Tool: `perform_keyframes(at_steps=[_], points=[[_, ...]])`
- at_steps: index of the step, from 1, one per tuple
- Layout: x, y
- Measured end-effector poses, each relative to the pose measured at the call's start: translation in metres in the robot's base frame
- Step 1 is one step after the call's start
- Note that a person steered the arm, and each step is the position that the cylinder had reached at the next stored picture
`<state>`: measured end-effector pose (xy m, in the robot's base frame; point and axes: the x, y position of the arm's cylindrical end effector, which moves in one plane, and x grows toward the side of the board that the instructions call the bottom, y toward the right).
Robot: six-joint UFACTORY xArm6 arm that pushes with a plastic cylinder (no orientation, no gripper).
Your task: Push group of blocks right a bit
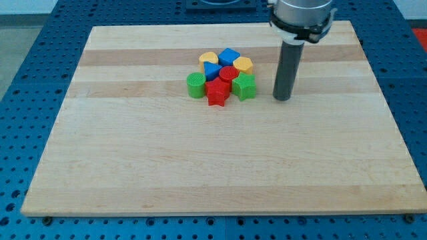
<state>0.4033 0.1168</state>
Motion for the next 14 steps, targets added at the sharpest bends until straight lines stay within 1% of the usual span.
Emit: perform_keyframes(at_steps=[1, 2, 4, 5, 8, 9, 10, 13, 14], points=[[-0.047, -0.026], [-0.063, -0.05], [-0.069, -0.055], [-0.089, -0.049], [-0.103, -0.05], [-0.126, -0.067], [-0.136, -0.105], [-0.112, -0.251], [-0.086, -0.26]])
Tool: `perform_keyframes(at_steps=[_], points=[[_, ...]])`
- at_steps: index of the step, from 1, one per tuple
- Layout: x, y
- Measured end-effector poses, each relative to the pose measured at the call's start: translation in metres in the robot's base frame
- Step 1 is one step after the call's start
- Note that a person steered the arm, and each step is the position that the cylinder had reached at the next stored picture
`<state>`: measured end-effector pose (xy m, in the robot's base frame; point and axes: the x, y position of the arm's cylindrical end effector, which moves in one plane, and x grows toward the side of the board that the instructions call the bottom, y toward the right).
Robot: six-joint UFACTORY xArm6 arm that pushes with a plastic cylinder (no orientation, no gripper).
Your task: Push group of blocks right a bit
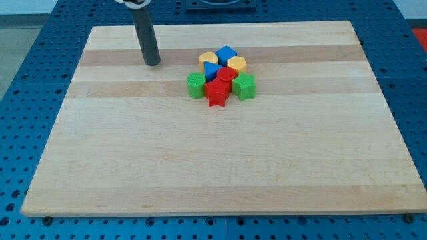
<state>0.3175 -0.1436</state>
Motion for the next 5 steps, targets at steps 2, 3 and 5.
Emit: perform_keyframes(at_steps=[2, 3, 5], points=[[0.01, 0.067], [0.016, 0.103], [0.023, 0.177]])
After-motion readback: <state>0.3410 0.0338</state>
